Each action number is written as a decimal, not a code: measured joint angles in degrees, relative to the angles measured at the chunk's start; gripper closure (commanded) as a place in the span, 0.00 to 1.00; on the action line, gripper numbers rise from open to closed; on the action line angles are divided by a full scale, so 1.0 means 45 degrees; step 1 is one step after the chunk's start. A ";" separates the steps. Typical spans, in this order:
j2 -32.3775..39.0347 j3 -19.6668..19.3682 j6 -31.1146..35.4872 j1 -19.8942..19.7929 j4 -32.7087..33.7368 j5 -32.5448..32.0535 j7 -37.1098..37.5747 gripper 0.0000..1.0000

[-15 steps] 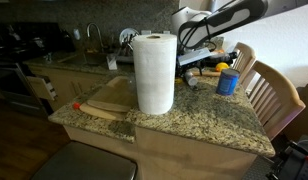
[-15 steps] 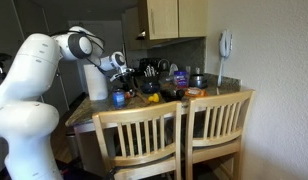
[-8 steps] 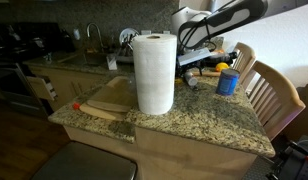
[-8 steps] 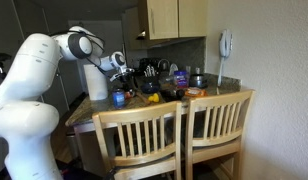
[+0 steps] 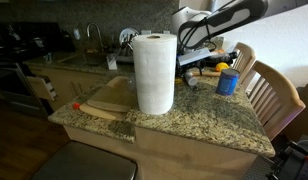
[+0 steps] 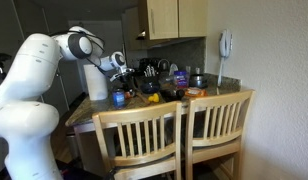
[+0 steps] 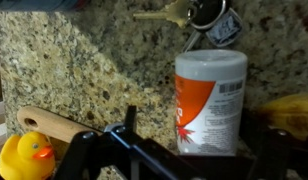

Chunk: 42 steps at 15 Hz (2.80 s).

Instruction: Put the white bottle inside the bowl

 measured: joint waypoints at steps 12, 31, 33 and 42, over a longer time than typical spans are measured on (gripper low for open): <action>0.0000 -0.0013 0.0000 0.0018 0.0000 -0.0001 0.0005 0.00; -0.0870 -0.0135 0.0193 0.0176 0.0057 -0.0129 0.0262 0.71; -0.1523 -0.0151 0.0472 0.0320 -0.0005 -0.0546 0.0595 0.71; -0.4122 -0.0256 0.1231 0.1175 -0.0098 -0.5333 0.4940 0.71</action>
